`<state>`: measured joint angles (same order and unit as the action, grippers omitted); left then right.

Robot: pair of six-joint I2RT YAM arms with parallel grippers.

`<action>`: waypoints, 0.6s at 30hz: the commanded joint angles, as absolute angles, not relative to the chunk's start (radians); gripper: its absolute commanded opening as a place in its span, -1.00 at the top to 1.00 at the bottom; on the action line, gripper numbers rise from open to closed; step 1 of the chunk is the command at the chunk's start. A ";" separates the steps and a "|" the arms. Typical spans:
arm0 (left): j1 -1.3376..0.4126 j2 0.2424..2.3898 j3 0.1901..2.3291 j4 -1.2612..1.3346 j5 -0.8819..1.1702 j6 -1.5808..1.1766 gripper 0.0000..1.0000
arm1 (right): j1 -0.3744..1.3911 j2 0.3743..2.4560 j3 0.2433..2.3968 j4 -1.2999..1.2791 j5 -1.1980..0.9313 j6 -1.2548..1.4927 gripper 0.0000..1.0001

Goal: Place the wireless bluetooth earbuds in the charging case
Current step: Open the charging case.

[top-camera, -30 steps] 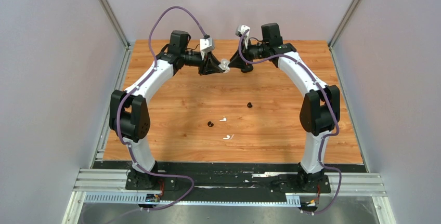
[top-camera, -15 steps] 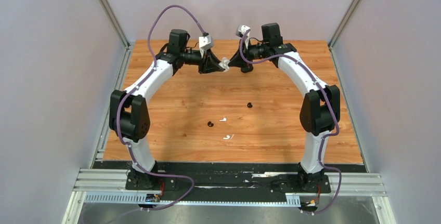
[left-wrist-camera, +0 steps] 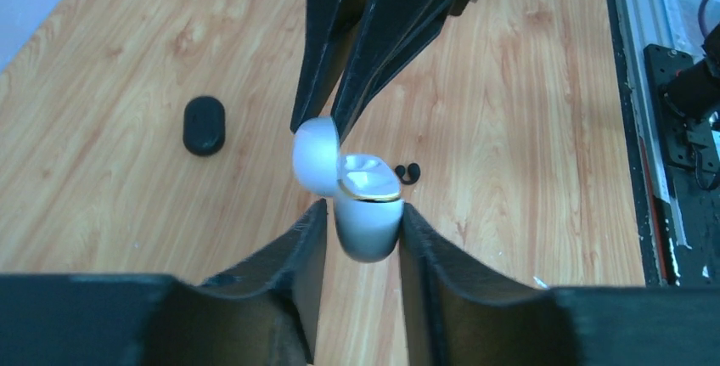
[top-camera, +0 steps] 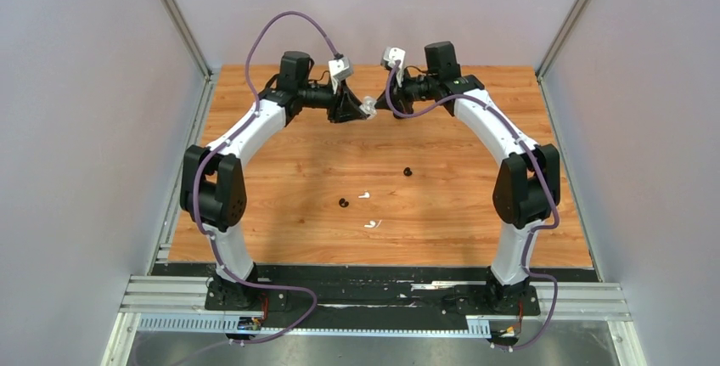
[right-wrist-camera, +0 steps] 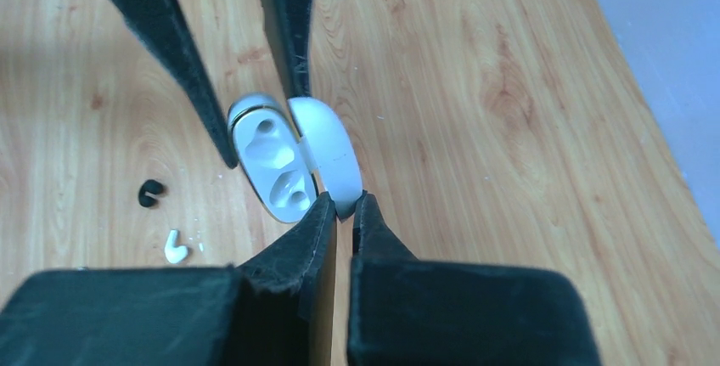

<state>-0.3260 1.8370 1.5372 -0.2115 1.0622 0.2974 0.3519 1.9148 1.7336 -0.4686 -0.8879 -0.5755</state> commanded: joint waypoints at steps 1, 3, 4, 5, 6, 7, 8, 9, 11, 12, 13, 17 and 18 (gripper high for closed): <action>-0.330 1.828 1.520 -0.160 0.957 0.134 0.01 | 0.370 1.833 1.715 -0.471 -0.846 -0.717 1.00; -0.327 1.843 1.568 -0.257 0.952 0.097 -0.15 | 0.370 1.820 1.693 -0.489 -0.826 -0.791 1.00; -0.325 1.862 1.620 -0.300 0.967 0.100 -0.21 | 0.371 1.815 1.681 -0.499 -0.819 -0.842 1.00; -0.321 1.878 1.666 -0.370 0.982 0.100 -0.28 | 0.371 1.808 1.669 -0.506 -0.808 -0.875 1.00; -0.317 1.885 1.692 -0.400 0.987 0.099 -0.31 | 0.371 1.802 1.651 -0.509 -0.799 -0.905 1.00; -0.307 1.895 1.713 -0.436 1.006 0.098 -0.37 | 0.371 1.795 1.638 -0.508 -0.792 -0.929 1.00; -0.301 1.900 1.722 -0.451 1.019 0.084 -0.41 | 0.373 1.791 1.630 -0.510 -0.786 -0.953 1.00; -0.288 1.908 1.741 -0.456 1.049 0.074 -0.45 | 0.374 1.788 1.620 -0.512 -0.779 -0.973 1.00; -0.274 1.930 1.783 -0.477 1.102 0.045 -0.49 | 0.379 1.786 1.608 -0.514 -0.763 -1.012 1.00; -0.272 1.943 1.803 -0.520 1.133 0.039 -0.50 | 0.383 1.787 1.603 -0.517 -0.757 -1.031 1.00; -0.270 1.973 1.861 -0.553 1.143 0.043 -0.51 | 0.386 1.788 1.600 -0.519 -0.750 -1.054 1.00; -0.269 2.103 2.075 -0.822 1.188 0.125 -0.51 | 0.402 1.800 1.600 -0.519 -0.733 -1.105 1.00; -0.270 2.123 2.105 -0.892 1.192 0.127 -0.51 | 0.407 1.805 1.605 -0.517 -0.727 -1.111 1.00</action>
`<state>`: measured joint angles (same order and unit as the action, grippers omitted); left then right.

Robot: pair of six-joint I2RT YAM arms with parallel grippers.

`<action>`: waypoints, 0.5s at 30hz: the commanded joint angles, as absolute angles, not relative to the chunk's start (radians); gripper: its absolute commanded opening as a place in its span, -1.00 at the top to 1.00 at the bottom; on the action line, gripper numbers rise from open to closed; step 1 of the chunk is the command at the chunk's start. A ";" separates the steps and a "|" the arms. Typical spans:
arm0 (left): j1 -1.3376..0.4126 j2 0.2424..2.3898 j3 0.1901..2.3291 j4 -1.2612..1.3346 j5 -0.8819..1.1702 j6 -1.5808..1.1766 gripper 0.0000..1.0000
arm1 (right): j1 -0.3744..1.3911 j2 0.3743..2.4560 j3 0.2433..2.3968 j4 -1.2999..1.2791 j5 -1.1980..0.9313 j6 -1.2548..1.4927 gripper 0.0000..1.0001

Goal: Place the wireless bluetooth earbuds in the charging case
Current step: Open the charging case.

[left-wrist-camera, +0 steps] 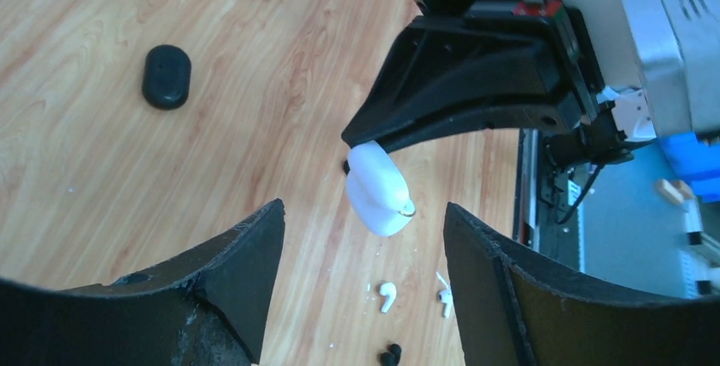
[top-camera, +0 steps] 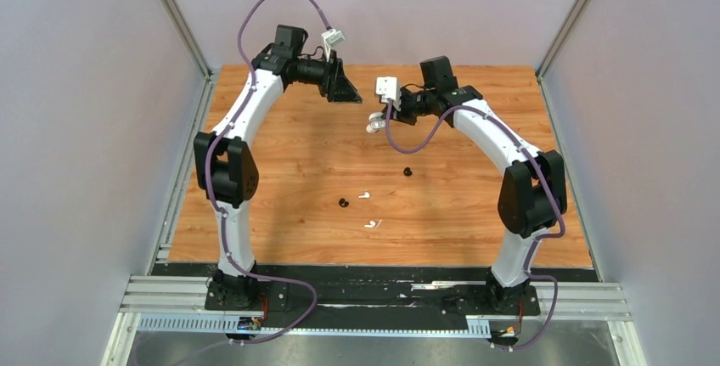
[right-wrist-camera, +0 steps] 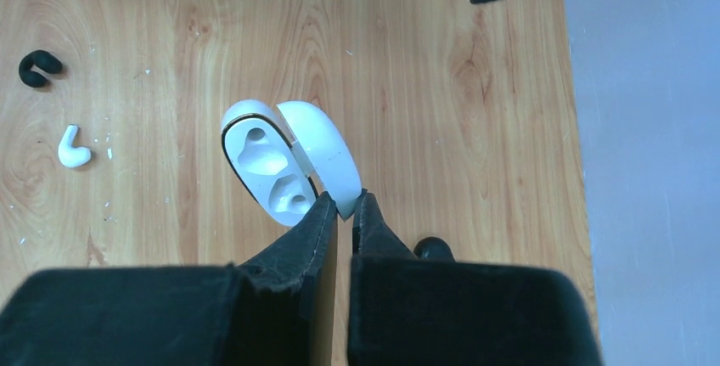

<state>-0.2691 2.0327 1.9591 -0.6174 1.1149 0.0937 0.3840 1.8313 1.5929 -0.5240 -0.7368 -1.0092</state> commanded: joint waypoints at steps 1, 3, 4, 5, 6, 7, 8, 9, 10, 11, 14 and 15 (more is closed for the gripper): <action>-0.270 2.160 2.152 -0.924 1.194 0.129 -0.51 | 0.411 1.809 1.611 -0.518 -0.721 -1.114 1.00; -0.270 2.202 2.204 -0.983 1.189 0.117 -0.51 | 0.424 1.818 1.621 -0.517 -0.697 -1.127 1.00; -0.270 2.212 2.215 -1.002 1.182 0.110 -0.51 | 0.431 1.823 1.625 -0.517 -0.683 -1.136 1.00; -0.270 2.225 2.227 -1.005 1.179 0.098 -0.51 | 0.437 1.827 1.627 -0.517 -0.669 -1.146 1.00; -0.270 2.229 2.230 -1.009 1.177 0.093 -0.51 | 0.443 1.831 1.630 -0.516 -0.656 -1.149 1.00; -0.270 2.235 2.232 -1.008 1.175 0.082 -0.50 | 0.448 1.837 1.636 -0.516 -0.643 -1.150 1.00; -0.269 2.239 2.234 -1.010 1.175 0.077 -0.50 | 0.452 1.843 1.641 -0.516 -0.631 -1.150 1.00; -0.270 2.247 2.239 -1.013 1.174 0.073 -0.48 | 0.455 1.848 1.646 -0.516 -0.623 -1.150 1.00; -0.270 2.258 2.244 -1.023 1.172 0.071 -0.46 | 0.457 1.853 1.649 -0.516 -0.619 -1.147 1.00; -0.271 2.264 2.255 -1.036 1.169 0.068 -0.45 | 0.459 1.858 1.655 -0.517 -0.613 -1.143 1.00; -0.271 2.289 2.274 -1.051 1.164 0.058 -0.38 | 0.469 1.871 1.667 -0.516 -0.591 -1.141 1.00; -0.271 2.294 2.277 -1.056 1.167 0.054 -0.35 | 0.473 1.876 1.671 -0.516 -0.581 -1.141 1.00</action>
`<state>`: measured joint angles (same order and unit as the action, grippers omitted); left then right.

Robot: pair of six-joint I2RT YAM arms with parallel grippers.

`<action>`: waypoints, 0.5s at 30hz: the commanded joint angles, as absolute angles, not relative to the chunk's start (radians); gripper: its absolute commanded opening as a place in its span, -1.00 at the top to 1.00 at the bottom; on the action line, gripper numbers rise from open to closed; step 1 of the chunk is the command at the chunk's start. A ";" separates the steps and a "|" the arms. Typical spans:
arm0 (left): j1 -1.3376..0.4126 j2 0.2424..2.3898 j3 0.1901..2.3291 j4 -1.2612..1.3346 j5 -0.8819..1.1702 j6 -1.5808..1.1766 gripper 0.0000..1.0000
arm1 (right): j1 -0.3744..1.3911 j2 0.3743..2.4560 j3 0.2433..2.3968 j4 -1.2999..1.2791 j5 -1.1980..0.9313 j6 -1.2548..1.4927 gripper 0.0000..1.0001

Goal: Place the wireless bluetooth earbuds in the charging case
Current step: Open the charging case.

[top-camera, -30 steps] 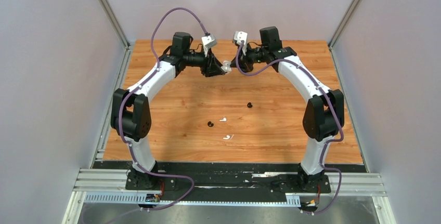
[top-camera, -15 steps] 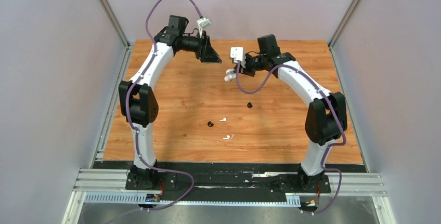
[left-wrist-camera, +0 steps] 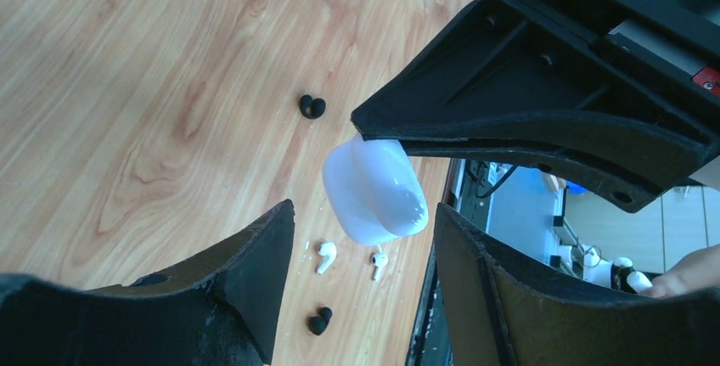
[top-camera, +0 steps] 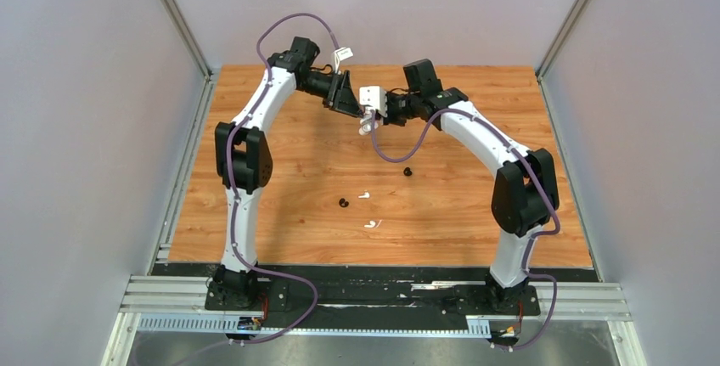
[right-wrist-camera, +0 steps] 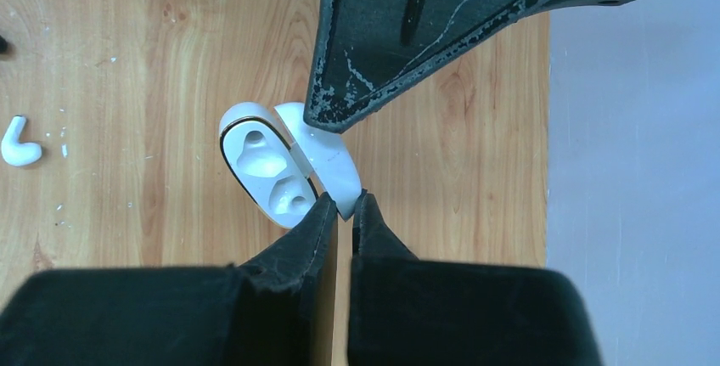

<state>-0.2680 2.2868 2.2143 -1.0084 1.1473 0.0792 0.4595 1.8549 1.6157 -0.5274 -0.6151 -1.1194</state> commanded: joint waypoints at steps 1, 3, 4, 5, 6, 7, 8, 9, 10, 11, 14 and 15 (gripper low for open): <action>-0.272 2.303 2.285 -1.060 1.173 0.053 -0.31 | 0.476 1.884 1.677 -0.516 -0.574 -1.140 1.00; -0.272 2.315 2.299 -1.074 1.183 0.059 -0.24 | 0.482 1.895 1.689 -0.516 -0.562 -1.131 1.00; -0.273 2.320 2.303 -1.087 1.183 0.063 -0.21 | 0.483 1.901 1.696 -0.516 -0.561 -1.125 1.00; -0.276 2.326 2.313 -1.090 1.179 0.067 -0.15 | 0.484 1.904 1.701 -0.516 -0.560 -1.120 1.00; -0.278 2.328 2.317 -1.097 1.173 0.067 -0.13 | 0.486 1.907 1.705 -0.517 -0.560 -1.118 1.00; -0.280 2.331 2.322 -1.099 1.171 0.067 -0.08 | 0.488 1.909 1.710 -0.516 -0.558 -1.118 1.00; -0.280 2.334 2.325 -1.101 1.167 0.066 -0.07 | 0.490 1.913 1.712 -0.518 -0.556 -1.116 1.00; -0.281 2.339 2.330 -1.103 1.163 0.063 -0.05 | 0.492 1.915 1.717 -0.517 -0.554 -1.115 1.00; -0.282 2.341 2.335 -1.108 1.153 0.062 -0.04 | 0.494 1.918 1.720 -0.516 -0.552 -1.111 1.00; -0.282 2.347 2.344 -1.112 1.149 0.060 -0.03 | 0.496 1.920 1.724 -0.516 -0.552 -1.107 1.00; -0.282 2.363 2.364 -1.129 1.135 0.054 -0.03 | 0.501 1.927 1.742 -0.516 -0.555 -1.092 1.00; -0.282 2.367 2.370 -1.132 1.135 0.055 -0.03 | 0.502 1.927 1.746 -0.516 -0.556 -1.089 1.00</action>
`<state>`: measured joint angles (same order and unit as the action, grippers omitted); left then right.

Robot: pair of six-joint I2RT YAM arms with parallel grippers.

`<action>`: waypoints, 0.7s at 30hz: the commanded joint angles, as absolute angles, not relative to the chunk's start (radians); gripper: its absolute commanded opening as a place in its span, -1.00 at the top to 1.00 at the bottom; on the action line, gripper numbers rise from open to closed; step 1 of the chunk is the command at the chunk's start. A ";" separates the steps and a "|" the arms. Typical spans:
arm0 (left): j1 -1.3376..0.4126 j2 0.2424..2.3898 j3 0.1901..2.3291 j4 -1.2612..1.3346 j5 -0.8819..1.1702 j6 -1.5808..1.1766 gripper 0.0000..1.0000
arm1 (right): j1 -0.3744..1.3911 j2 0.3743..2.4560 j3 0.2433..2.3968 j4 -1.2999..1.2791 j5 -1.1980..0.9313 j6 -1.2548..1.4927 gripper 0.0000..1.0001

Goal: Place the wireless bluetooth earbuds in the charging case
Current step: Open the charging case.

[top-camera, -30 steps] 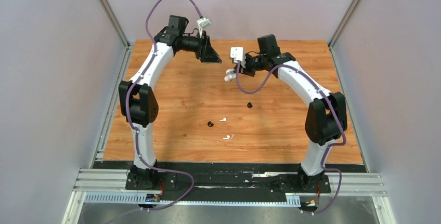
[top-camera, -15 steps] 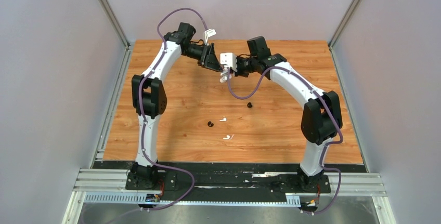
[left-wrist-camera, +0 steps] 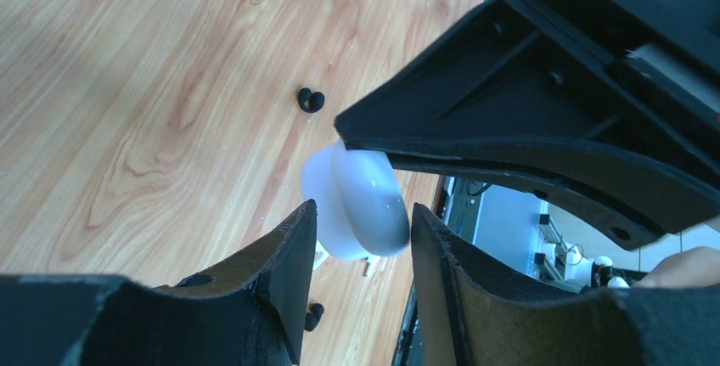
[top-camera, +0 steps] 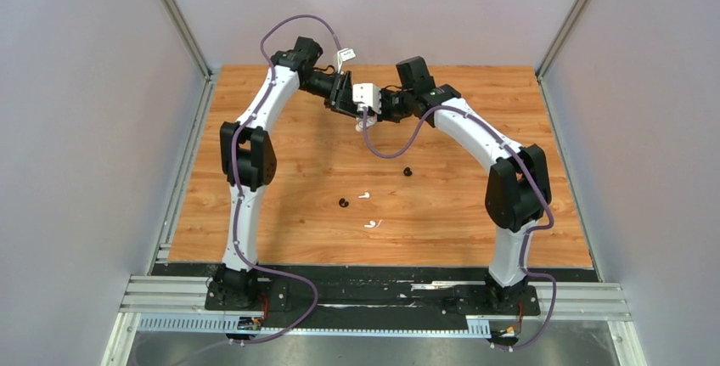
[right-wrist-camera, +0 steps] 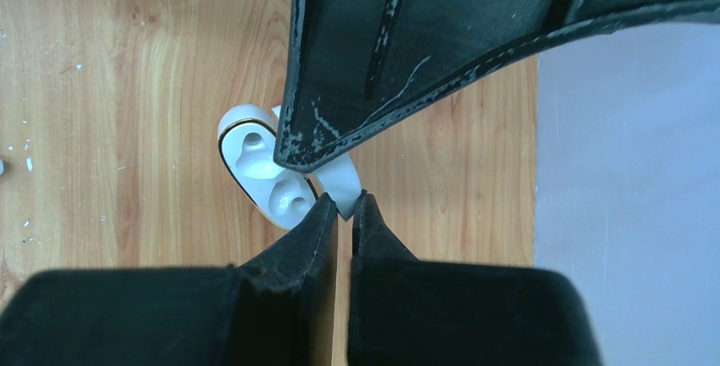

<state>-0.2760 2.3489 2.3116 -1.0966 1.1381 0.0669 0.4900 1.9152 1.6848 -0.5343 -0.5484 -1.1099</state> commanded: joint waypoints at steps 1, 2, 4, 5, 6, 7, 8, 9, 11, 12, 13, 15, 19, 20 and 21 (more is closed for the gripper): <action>-0.283 2.369 2.372 -1.136 1.137 0.055 -0.03 | 0.503 1.929 1.748 -0.516 -0.556 -1.089 1.00; -0.284 2.370 2.375 -1.136 1.139 0.057 -0.01 | 0.505 1.931 1.751 -0.517 -0.557 -1.090 1.00; -0.285 2.371 2.376 -1.135 1.142 0.061 0.03 | 0.508 1.934 1.753 -0.516 -0.556 -1.090 1.00; -0.285 2.371 2.376 -1.134 1.143 0.061 0.07 | 0.509 1.935 1.753 -0.516 -0.556 -1.090 1.00; -0.285 2.372 2.376 -1.133 1.145 0.061 0.11 | 0.510 1.935 1.753 -0.516 -0.555 -1.089 1.00; -0.286 2.372 2.376 -1.133 1.148 0.062 0.17 | 0.512 1.935 1.753 -0.517 -0.554 -1.091 1.00; -0.285 2.372 2.376 -1.134 1.149 0.063 0.21 | 0.513 1.936 1.753 -0.516 -0.552 -1.091 1.00; -0.287 2.373 2.376 -1.133 1.151 0.064 0.28 | 0.514 1.935 1.753 -0.517 -0.551 -1.090 1.00; -0.287 2.373 2.375 -1.133 1.156 0.064 0.41 | 0.515 1.934 1.750 -0.516 -0.550 -1.091 1.00; -0.286 2.375 2.375 -1.133 1.160 0.064 0.45 | 0.516 1.934 1.749 -0.516 -0.549 -1.091 1.00; -0.286 2.376 2.375 -1.133 1.164 0.066 0.56 | 0.517 1.934 1.748 -0.515 -0.549 -1.091 1.00; -0.286 2.379 2.375 -1.132 1.173 0.065 0.72 | 0.518 1.932 1.746 -0.517 -0.547 -1.090 1.00; -0.286 2.380 2.375 -1.129 1.186 0.076 1.00 | 0.522 1.931 1.743 -0.515 -0.545 -1.079 1.00; -0.286 2.380 2.374 -1.126 1.188 0.077 1.00 | 0.522 1.931 1.744 -0.514 -0.544 -1.073 1.00; -0.285 2.377 2.373 -1.125 1.189 0.080 1.00 | 0.522 1.932 1.744 -0.514 -0.542 -1.063 0.98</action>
